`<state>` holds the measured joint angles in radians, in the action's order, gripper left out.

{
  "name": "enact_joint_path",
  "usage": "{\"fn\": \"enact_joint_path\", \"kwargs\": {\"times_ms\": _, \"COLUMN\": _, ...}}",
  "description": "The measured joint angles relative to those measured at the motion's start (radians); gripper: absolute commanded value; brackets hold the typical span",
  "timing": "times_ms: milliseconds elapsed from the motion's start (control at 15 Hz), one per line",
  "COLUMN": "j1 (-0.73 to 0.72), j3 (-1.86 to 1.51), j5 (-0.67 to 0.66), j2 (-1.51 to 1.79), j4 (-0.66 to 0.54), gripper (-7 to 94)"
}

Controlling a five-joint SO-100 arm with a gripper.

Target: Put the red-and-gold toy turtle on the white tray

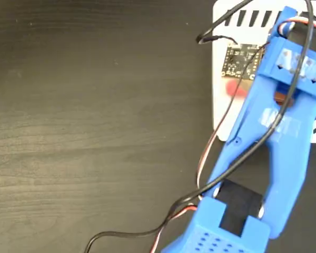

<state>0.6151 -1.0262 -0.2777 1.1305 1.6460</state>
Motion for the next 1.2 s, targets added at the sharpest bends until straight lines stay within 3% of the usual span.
{"fn": "enact_joint_path", "kwargs": {"times_ms": 267, "j1": 0.002, "j3": -0.015, "j5": 0.0, "j2": 0.0, "j4": 0.0, "gripper": 62}}
{"fn": "enact_joint_path", "kwargs": {"times_ms": 467, "j1": 0.003, "j3": -0.017, "j5": 0.0, "j2": 0.0, "j4": 0.0, "gripper": 42}}
{"fn": "enact_joint_path", "kwargs": {"times_ms": 600, "j1": 0.003, "j3": -0.017, "j5": 0.0, "j2": 0.0, "j4": 0.0, "gripper": 5}}
{"fn": "enact_joint_path", "kwargs": {"times_ms": 667, "j1": 0.003, "j3": -0.017, "j5": 0.005, "j2": 0.0, "j4": -0.006, "gripper": 0}}
{"fn": "enact_joint_path", "kwargs": {"times_ms": 1000, "j1": 0.003, "j3": -0.017, "j5": 0.031, "j2": 0.0, "j4": -0.046, "gripper": 0}}
{"fn": "enact_joint_path", "kwargs": {"times_ms": 1200, "j1": -0.037, "j3": -0.032, "j5": 0.16, "j2": 0.029, "j4": -0.195, "gripper": 0}}
